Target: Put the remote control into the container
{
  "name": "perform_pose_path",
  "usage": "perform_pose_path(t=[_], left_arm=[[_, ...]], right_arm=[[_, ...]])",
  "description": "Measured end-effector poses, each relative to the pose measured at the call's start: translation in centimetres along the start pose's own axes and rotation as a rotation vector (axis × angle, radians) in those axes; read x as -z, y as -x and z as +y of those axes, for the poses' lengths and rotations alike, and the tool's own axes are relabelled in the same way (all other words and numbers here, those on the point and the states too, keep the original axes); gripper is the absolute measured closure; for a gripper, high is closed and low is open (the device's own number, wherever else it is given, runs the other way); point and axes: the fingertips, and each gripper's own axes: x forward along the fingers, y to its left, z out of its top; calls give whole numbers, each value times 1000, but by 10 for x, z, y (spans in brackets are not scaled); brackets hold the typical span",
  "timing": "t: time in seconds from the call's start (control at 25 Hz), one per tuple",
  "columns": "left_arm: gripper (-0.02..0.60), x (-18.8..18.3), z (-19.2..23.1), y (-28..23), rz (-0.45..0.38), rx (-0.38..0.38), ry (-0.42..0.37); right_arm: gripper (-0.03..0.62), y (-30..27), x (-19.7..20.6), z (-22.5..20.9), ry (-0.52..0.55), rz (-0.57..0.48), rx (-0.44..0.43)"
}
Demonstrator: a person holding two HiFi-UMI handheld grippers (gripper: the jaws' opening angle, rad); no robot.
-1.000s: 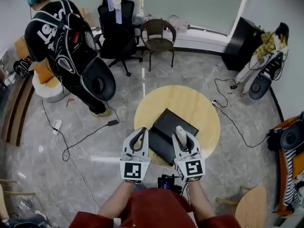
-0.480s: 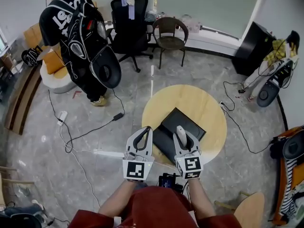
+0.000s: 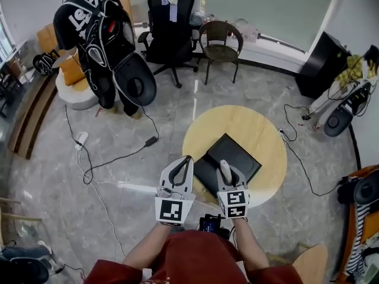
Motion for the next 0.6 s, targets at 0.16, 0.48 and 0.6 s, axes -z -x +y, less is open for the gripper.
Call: perform_pose_path(t=[0.16, 0.48, 0.6], left_arm=[[565, -1, 3, 1, -6, -9, 4], [565, -6, 12, 7, -8, -35, 3], [565, -8, 17, 9, -13, -49, 7]], right_arm=[[476, -8, 19, 6, -2, 46, -15], [474, -29, 48, 11, 13, 171, -44], [475, -39, 57, 15, 28, 212, -65]])
